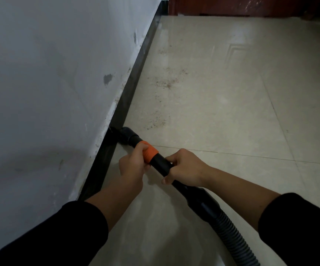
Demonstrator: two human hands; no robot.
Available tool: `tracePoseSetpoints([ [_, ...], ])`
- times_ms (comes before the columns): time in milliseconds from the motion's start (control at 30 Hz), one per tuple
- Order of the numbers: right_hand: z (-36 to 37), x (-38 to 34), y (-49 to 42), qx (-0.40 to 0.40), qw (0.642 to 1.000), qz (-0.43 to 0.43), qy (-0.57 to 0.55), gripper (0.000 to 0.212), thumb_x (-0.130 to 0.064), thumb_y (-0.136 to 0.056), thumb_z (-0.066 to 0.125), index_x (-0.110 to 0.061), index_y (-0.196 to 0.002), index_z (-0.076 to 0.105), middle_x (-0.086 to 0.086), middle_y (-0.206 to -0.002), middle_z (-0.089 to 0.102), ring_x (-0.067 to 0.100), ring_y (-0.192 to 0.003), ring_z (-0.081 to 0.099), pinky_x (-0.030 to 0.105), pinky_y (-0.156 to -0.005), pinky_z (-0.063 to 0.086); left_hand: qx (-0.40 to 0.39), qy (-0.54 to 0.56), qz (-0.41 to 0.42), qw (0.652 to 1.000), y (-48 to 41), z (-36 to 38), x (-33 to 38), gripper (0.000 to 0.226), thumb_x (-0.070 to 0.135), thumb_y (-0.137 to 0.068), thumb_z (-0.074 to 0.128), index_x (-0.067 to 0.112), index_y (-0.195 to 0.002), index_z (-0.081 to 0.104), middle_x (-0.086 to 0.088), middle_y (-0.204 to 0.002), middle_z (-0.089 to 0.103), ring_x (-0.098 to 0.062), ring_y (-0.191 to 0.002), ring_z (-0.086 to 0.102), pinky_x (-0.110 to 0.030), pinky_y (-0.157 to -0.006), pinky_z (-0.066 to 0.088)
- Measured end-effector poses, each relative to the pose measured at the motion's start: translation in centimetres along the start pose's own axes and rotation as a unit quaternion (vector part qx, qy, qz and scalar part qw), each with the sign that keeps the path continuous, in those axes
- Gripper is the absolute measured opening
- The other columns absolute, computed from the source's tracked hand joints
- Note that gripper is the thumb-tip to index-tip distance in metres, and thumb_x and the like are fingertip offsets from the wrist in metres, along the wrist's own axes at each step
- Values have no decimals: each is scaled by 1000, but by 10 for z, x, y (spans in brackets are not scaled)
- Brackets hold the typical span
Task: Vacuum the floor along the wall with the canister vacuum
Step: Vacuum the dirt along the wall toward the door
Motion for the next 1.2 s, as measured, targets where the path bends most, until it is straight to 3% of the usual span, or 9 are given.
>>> tracePoseSetpoints([
  [233,-2,-4,-5,31,999,-4,12,18,-15,-68,79,-19,-83,72,4,-70,63,18,-65,60,25,-60,47,-2,-4,13,1000,-6,5,7,32,26,-80,70,7,-105,62,-12,-100,66,-24,-90,67,-29,-65,53],
  [567,-10,7,-2,62,998,-5,19,22,-16,-68,79,-18,-89,72,2,-67,61,16,-62,59,25,-58,47,-16,-10,12,1000,-4,20,5,29,24,-83,68,6,-104,59,-10,-96,63,-23,-90,64,-26,-60,51],
  [733,-17,13,-1,79,997,1,15,27,-17,-67,79,-17,-94,74,6,-74,66,22,-70,64,32,-67,54,-26,-12,9,1000,-3,32,5,29,24,-83,69,6,-103,60,-11,-99,64,-23,-90,64,-25,-58,49],
  [867,-21,19,2,87,996,7,15,28,-18,-67,79,-18,-95,73,3,-70,63,19,-66,62,29,-62,51,-27,-16,9,999,-3,40,2,27,24,-82,69,6,-100,61,-13,-102,65,-25,-95,64,-26,-58,49],
  [1067,-28,26,5,105,994,14,11,31,-19,-67,80,-19,-97,74,3,-69,63,20,-66,63,31,-64,53,-47,-12,4,999,-3,53,1,34,24,-81,69,7,-109,62,-11,-105,65,-24,-94,65,-26,-58,50],
  [1200,-30,30,8,114,993,18,12,21,-19,-66,80,-20,-86,71,1,-64,60,18,-61,59,29,-60,49,-58,-14,5,998,-2,60,0,32,23,-81,68,8,-107,61,-11,-104,65,-23,-93,66,-26,-58,50],
])
Point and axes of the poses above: each hand's wrist, its own y-axis away from the middle knuckle, its own z-axis out of the palm, x = y × z, the point moved 5 cm from there along -y, towards the middle knuckle
